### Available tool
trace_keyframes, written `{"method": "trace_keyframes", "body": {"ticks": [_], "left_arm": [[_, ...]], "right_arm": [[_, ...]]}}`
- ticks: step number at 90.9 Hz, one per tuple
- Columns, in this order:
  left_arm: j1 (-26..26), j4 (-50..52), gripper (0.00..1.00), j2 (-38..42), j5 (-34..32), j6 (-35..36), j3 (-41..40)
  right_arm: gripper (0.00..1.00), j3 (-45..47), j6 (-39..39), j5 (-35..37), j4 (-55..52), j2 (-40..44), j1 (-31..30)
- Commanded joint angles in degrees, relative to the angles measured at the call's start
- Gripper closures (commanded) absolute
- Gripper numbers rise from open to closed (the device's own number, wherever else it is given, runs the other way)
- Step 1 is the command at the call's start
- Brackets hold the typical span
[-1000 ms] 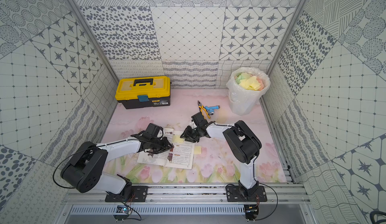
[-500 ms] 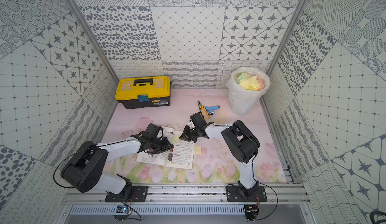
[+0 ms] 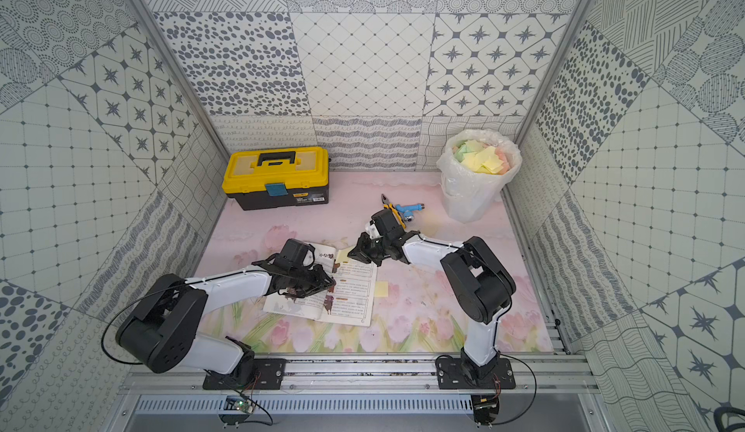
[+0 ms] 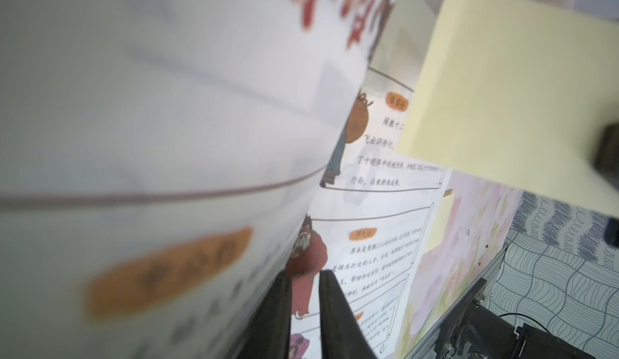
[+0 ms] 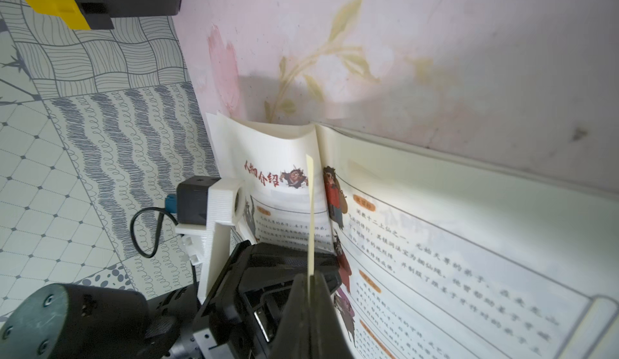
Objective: Peel off the used sticky note
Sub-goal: Tear off the note from the book, then place the note in the trash bin.
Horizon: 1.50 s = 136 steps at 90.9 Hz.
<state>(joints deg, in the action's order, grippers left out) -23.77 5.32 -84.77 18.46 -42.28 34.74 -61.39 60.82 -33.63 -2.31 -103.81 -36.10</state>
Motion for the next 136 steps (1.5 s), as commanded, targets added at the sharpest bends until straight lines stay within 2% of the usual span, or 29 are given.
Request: {"method": "trace_keyframes", "body": {"ticks": [1,31,62,89,105,126,136], "left_arm": [[0.3,6.22,0.8,-0.39,-4.36,-0.15,-0.82],[0.24,4.97,0.79,0.9,-1.84,-0.42,-0.41],[0.28,4.39,0.79,0.52,0.05,-0.71,0.5],[0.27,4.16,0.79,0.31,0.83,-0.91,1.16],[0.24,3.65,0.79,-0.07,1.31,-1.04,1.39],[0.23,2.56,0.79,-0.84,2.02,-1.53,1.27],[0.23,2.48,0.79,-0.81,2.06,-1.67,1.28]], "right_arm": [[1.0,-0.19,-2.1,1.71,-1.17,3.59,1.32],[1.0,-4.6,-10.03,4.79,-12.42,16.64,9.97],[1.0,-15.39,-14.88,4.4,-19.64,23.87,25.28],[1.0,-29.66,-16.97,5.1,-22.59,20.8,38.33],[1.0,-34.07,-16.09,5.39,-22.92,16.66,45.47],[1.0,-37.18,-17.41,7.49,-25.38,10.11,50.35],[0.95,-39.73,-19.14,9.33,-28.66,7.21,51.19]]}}
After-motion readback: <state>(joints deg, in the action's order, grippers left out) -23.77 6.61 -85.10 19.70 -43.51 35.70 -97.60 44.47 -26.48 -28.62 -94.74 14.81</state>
